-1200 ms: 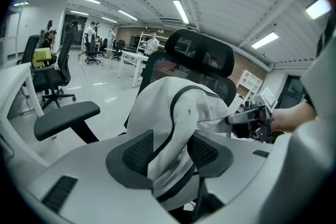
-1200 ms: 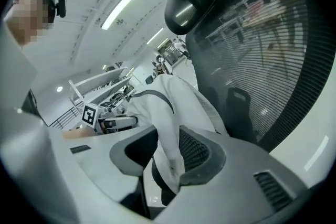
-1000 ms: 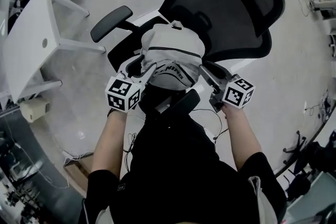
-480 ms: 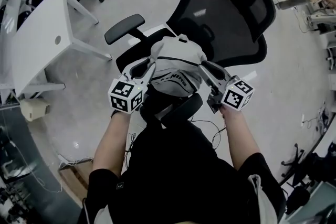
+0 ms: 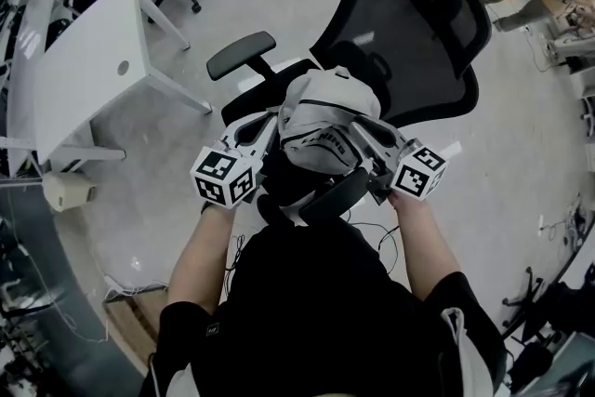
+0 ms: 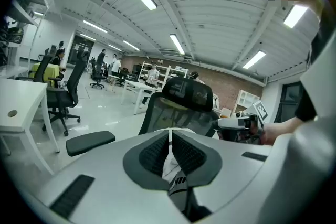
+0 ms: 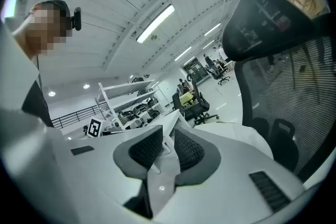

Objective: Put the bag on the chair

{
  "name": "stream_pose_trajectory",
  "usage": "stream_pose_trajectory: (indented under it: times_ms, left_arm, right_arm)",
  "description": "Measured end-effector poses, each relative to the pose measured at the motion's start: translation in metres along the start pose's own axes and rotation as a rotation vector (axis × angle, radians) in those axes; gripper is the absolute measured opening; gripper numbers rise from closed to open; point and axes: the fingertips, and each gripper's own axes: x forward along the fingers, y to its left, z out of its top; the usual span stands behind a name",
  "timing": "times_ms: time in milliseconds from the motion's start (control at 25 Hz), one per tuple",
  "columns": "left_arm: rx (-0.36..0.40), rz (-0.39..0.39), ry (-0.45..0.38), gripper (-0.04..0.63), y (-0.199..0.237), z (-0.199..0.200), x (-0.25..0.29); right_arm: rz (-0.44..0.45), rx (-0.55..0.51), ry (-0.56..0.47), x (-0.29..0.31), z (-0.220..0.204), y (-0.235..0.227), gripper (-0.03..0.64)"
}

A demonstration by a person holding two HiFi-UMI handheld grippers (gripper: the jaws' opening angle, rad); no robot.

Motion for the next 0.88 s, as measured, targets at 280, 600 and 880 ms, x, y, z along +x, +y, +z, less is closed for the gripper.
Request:
stream_pose_trajectory:
  times_ms: [280, 600, 880]
  left_arm:
    - [0.008, 0.022, -0.090, 0.020, 0.008, 0.020, -0.057]
    - [-0.028, -0.009, -0.197, 0.015, 0.018, 0.045, -0.133]
    - [-0.012, -0.038, -0.274, 0.015, 0.004, 0.066, -0.161]
  right_arm:
    - [0.026, -0.062, -0.001, 0.022, 0.001, 0.047, 0.060]
    - [0.001, -0.258, 0.088, 0.050, -0.008, 0.126, 0.037]
    - [0.011, -0.288, 0.046, 0.054, 0.009, 0.153, 0.032]
